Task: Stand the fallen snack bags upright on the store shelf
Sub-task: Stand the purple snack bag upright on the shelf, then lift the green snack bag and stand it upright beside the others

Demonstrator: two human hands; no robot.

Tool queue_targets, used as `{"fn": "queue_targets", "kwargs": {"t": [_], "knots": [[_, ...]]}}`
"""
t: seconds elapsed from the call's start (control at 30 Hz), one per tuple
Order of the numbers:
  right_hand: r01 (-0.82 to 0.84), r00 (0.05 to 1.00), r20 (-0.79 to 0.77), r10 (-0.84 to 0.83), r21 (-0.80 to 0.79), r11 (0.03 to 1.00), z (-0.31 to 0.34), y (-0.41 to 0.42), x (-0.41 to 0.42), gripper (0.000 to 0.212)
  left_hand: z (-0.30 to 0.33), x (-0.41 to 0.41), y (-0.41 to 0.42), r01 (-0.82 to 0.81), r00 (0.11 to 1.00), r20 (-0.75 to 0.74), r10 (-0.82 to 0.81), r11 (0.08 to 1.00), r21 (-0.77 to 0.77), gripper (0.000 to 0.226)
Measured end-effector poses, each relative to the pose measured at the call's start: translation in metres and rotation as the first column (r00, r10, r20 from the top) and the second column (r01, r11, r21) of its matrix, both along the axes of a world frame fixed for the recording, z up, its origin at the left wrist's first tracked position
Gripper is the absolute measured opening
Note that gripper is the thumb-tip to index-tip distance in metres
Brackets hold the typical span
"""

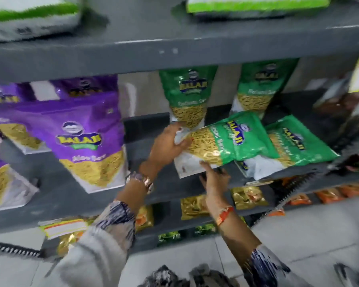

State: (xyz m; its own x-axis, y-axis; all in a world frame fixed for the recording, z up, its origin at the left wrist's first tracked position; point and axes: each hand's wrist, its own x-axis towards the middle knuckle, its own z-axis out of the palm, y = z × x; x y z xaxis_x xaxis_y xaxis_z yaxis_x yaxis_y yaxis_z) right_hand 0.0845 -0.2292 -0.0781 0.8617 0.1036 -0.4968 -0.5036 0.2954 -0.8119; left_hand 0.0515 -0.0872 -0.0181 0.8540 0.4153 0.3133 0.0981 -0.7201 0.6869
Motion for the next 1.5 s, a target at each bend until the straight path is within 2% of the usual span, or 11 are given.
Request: {"fn": "queue_targets", "kwargs": {"t": [0.1, 0.17, 0.27, 0.4, 0.47, 0.57, 0.7, 0.9, 1.03, 1.27, 1.5], "knots": [[-0.242, 0.970, 0.049, 0.238, 0.091, 0.966, 0.012, -0.008, 0.009, 0.050, 0.004, 0.049, 0.011, 0.091, 0.927, -0.319, -0.200, 0.941, -0.325, 0.054], [-0.372, 0.926, 0.112, 0.361, 0.102, 0.923, 0.019, -0.016, 0.011, 0.044, 0.006, 0.064, 0.019, 0.146, 0.832, -0.460, -0.310, 0.922, -0.358, 0.055], [-0.379, 0.922, 0.142, 0.361, 0.136, 0.915, 0.013, -0.025, 0.009, 0.059, 0.014, 0.062, 0.023, 0.123, 0.780, -0.518, -0.351, 0.898, -0.423, 0.053], [-0.397, 0.893, 0.288, 0.346, 0.141, 0.907, 0.003, -0.037, 0.002, 0.070, 0.018, 0.031, 0.010, 0.171, 0.751, -0.440, -0.492, 0.789, -0.590, 0.044], [-0.359, 0.895, 0.311, 0.319, 0.080, 0.930, 0.005, -0.046, 0.001, 0.067, 0.016, 0.010, -0.004, 0.169, 0.796, -0.356, -0.490, 0.744, -0.646, 0.057], [-0.446, 0.852, 0.323, 0.411, 0.041, 0.894, 0.015, -0.064, 0.004, 0.070, 0.008, -0.017, -0.027, 0.075, 0.919, -0.222, -0.326, 0.696, -0.714, 0.088], [-0.535, 0.790, 0.365, 0.492, 0.019, 0.845, 0.032, -0.085, 0.023, 0.059, 0.011, -0.041, -0.055, -0.052, 0.990, -0.125, -0.060, 0.675, -0.736, 0.103], [-0.677, 0.644, 0.484, 0.593, -0.001, 0.736, 0.056, -0.106, 0.037, 0.067, 0.023, -0.064, -0.080, -0.042, 0.999, -0.042, 0.017, 0.679, -0.733, 0.063], [-0.690, 0.624, 0.472, 0.623, -0.042, 0.723, 0.055, -0.105, 0.039, 0.071, 0.015, -0.066, -0.083, -0.054, 0.998, -0.023, 0.055, 0.660, -0.749, 0.049], [-0.666, 0.582, 0.471, 0.663, -0.192, 0.721, 0.043, -0.068, 0.064, 0.058, -0.005, -0.039, -0.055, -0.091, 0.993, -0.015, 0.116, 0.690, -0.718, 0.053], [-0.679, 0.515, 0.506, 0.692, -0.252, 0.689, 0.038, -0.029, 0.098, 0.068, -0.010, -0.014, -0.023, -0.082, 0.990, 0.027, 0.136, 0.734, -0.674, 0.062]]}}
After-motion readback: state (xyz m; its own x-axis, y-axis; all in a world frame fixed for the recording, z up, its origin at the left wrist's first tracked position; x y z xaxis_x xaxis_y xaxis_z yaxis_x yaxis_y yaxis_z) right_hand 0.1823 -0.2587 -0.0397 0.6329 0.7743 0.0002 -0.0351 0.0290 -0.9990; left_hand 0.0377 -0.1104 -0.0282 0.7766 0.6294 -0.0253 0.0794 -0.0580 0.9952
